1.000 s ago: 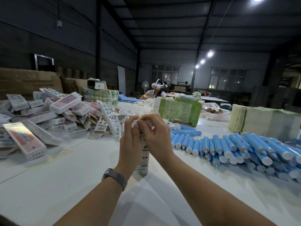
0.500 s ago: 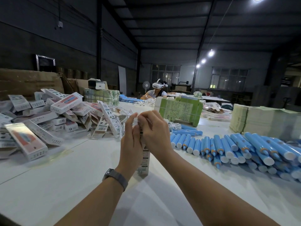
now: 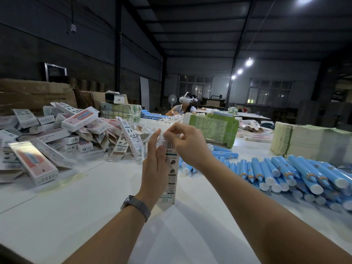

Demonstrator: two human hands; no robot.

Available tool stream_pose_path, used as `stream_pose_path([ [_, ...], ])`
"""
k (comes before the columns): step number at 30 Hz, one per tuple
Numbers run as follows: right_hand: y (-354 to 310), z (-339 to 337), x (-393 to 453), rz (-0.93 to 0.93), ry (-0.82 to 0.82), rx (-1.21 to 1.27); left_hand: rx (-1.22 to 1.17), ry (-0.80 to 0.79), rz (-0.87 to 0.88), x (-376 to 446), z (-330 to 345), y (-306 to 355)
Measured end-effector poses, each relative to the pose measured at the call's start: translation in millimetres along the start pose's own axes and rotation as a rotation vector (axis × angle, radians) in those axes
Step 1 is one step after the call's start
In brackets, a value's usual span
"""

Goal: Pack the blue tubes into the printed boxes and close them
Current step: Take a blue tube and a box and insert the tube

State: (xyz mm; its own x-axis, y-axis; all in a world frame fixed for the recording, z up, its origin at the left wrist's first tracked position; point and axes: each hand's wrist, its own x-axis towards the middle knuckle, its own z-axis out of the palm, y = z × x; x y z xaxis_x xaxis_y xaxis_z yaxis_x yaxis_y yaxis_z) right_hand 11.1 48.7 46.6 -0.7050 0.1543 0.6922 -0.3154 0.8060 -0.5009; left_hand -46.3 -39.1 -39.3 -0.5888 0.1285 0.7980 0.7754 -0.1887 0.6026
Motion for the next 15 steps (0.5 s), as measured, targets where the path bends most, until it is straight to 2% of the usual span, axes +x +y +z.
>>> stream_pose_path([
  [4, -0.5, -2.5, 1.8, -0.003, -0.028, -0.042, -0.012, 0.008, -0.001, -0.5, 0.1, -0.5],
  [10, 3.3, -6.2, -2.9, 0.013, -0.072, 0.099, -0.017, 0.042, -0.006, 0.3, -0.4, -3.2],
  [15, 4.6, -6.2, -2.7, 0.006, -0.086, 0.102, -0.013, 0.058, -0.023, -0.8, 0.1, -3.7],
])
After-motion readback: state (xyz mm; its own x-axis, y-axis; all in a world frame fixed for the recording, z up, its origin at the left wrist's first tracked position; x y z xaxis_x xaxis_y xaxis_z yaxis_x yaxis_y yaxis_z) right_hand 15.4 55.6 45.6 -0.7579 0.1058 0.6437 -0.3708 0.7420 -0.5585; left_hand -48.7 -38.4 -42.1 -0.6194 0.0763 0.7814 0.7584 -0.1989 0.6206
